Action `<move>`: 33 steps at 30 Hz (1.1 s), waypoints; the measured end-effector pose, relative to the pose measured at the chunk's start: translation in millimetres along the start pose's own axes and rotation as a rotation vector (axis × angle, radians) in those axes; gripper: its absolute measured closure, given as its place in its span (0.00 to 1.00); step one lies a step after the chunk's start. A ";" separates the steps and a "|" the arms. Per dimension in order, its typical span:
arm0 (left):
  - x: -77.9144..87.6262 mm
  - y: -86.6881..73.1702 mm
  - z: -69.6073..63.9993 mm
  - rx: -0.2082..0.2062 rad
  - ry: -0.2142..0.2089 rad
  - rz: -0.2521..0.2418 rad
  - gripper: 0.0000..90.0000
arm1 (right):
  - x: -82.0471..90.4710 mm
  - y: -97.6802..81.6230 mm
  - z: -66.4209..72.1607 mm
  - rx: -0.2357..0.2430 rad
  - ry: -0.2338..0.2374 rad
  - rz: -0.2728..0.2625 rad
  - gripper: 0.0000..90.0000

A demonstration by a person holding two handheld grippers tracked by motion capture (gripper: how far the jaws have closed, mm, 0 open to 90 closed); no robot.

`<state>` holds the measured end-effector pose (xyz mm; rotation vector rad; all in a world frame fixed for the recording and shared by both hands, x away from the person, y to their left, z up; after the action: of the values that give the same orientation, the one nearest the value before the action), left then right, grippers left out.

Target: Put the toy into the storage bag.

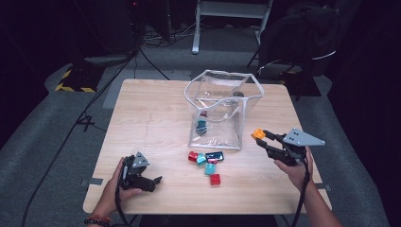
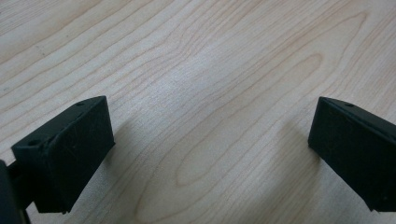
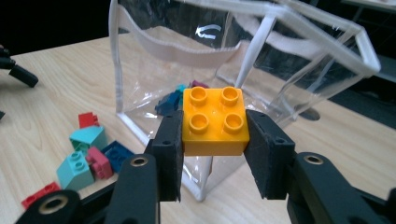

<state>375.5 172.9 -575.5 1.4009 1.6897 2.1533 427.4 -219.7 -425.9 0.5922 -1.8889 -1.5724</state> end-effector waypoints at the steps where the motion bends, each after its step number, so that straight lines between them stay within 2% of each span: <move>1: 0.0 0.0 0.1 0.000 0.000 0.000 0.00 | -0.7 4.3 -0.7 0.005 -0.002 -0.002 0.66; 7: 0.0 0.0 0.1 0.000 0.000 0.000 0.00 | -4.9 35.4 -4.8 0.042 -0.017 -0.032 0.66; 15: 0.0 0.0 0.0 0.000 0.000 0.000 0.00 | -16.5 69.0 -14.8 0.042 -0.036 -0.062 0.66; 22: 0.0 0.0 0.0 0.000 0.000 0.000 0.00 | -34.5 94.5 -23.0 0.055 -0.056 -0.064 0.66; 28: 0.0 0.0 0.0 0.000 0.000 0.000 0.00 | -54.4 109.0 -26.8 0.076 -0.074 -0.045 0.66; 33: 0.1 0.0 0.0 0.000 0.000 0.001 0.00 | -73.0 113.7 -28.2 0.088 -0.081 -0.025 0.66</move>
<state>375.4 173.0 -575.5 1.4013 1.6891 2.1541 504.0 -167.9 -323.4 0.5995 -2.0269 -1.5570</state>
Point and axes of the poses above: each handheld gripper's, and its own axes: x roughly backward along the jaws, y roughly out of its top, z roughly to its left, the point moved 9 cm from there along -x, roughly forward along the jaws, and after that the axes turned 12 degrees about -z, right-handed, at the moved point
